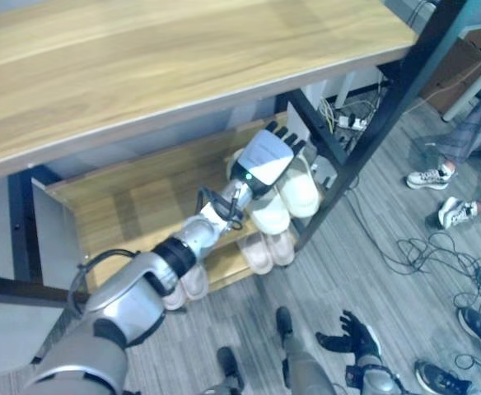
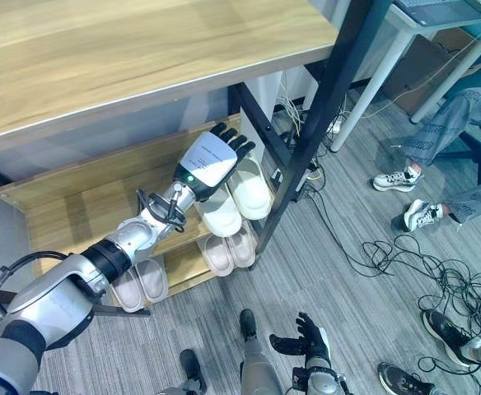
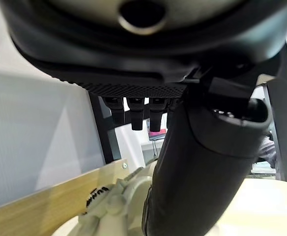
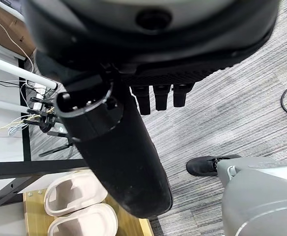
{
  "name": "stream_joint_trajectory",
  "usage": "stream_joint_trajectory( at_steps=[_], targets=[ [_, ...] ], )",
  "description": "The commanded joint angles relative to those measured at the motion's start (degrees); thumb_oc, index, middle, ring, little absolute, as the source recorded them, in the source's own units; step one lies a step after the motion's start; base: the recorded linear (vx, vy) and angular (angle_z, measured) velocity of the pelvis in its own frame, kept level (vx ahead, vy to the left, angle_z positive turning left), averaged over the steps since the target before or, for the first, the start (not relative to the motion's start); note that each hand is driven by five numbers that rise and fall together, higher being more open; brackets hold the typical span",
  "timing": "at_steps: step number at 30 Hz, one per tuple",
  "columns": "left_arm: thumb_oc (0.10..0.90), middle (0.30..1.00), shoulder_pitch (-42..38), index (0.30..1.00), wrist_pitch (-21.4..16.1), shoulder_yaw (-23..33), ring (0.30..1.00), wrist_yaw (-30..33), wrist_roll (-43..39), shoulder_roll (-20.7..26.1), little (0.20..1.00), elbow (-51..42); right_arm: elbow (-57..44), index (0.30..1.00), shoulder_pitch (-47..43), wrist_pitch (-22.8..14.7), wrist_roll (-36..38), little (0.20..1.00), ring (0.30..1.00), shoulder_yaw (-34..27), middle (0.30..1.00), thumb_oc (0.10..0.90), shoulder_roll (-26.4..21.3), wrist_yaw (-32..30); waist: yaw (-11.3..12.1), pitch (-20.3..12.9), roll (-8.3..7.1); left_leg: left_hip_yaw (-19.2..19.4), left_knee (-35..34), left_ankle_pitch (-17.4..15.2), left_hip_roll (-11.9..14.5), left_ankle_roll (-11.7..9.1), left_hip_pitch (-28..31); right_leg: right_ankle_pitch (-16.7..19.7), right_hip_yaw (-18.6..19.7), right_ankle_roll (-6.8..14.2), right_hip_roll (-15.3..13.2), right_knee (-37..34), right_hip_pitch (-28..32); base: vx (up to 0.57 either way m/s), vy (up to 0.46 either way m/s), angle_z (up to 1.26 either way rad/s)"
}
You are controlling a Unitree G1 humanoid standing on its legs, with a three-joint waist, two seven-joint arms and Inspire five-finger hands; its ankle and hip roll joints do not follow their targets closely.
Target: Arrange the slippers neatly on the shoe rack.
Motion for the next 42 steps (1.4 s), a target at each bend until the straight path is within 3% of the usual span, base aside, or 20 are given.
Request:
stream_joint_trajectory(
  at_steps=[1, 27, 33, 36, 42],
  targets=[
    [0.800, 0.900, -7.83, 0.900, 1.61, 5.61, 0.900, 2.03, 0.93, -1.77, 0.900, 0.59, -0.12, 0.900, -1.71, -2.11, 1.88, 0.900, 0.900, -1.48, 0.900, 0.800, -4.18, -0.54, 1.25, -0.32, 5.83, -9.12, -2.15, -3.67, 2.25, -1.62, -0.28, -12.13, -2.94, 3.13, 3.70, 2.01, 7.71, 0.00, 0.000, 0.00],
    [0.800, 0.900, 1.39, 0.900, -0.49, 8.46, 0.900, 2.23, 0.05, -0.37, 0.900, -2.77, 3.39, 0.900, -1.41, -0.93, 2.15, 0.900, 0.900, -1.63, 0.900, 0.800, -1.71, 0.14, 2.63, -4.27, 5.49, -10.10, -2.15, -4.08, 2.00, -1.99, 3.24, -12.61, -4.30, 2.96, 3.53, 1.38, 11.58, 0.00, -0.008, 0.03],
    [0.800, 0.900, 5.79, 0.900, -3.31, 12.92, 0.900, 0.86, -4.52, 1.62, 0.900, -11.07, 3.98, 0.900, -0.55, 0.09, 2.16, 0.900, 0.900, -2.79, 0.900, 0.800, -0.58, 0.24, 3.20, -5.24, 5.69, -10.42, -2.15, -4.16, 1.96, -1.98, 4.27, -12.87, -4.64, 2.80, 3.50, 1.31, 12.88, 0.00, -0.008, 0.01],
    [0.800, 0.900, 12.03, 0.900, -5.76, 18.10, 0.900, 0.40, -10.72, 3.65, 0.900, -17.62, 5.19, 0.900, -0.80, 1.01, 1.86, 0.900, 0.900, -3.45, 0.900, 0.800, 1.06, 0.33, 4.23, -5.87, 5.84, -11.03, -2.15, -4.16, 1.82, -2.00, 5.39, -13.12, -5.13, 2.55, 3.49, 1.33, 14.07, 0.02, -0.011, 0.03],
    [0.800, 0.900, 20.53, 0.900, -6.60, 22.48, 0.900, 0.20, -15.24, 3.38, 0.900, -19.34, 6.28, 0.900, -1.29, 1.81, 1.33, 0.900, 0.900, -3.78, 0.900, 0.800, 2.43, -0.29, 5.11, -6.56, 5.86, -11.45, -2.15, -3.99, 1.78, -2.05, 5.91, -12.99, -5.75, 2.20, 3.52, 0.76, 14.91, 0.02, -0.009, 0.09]
  ],
)
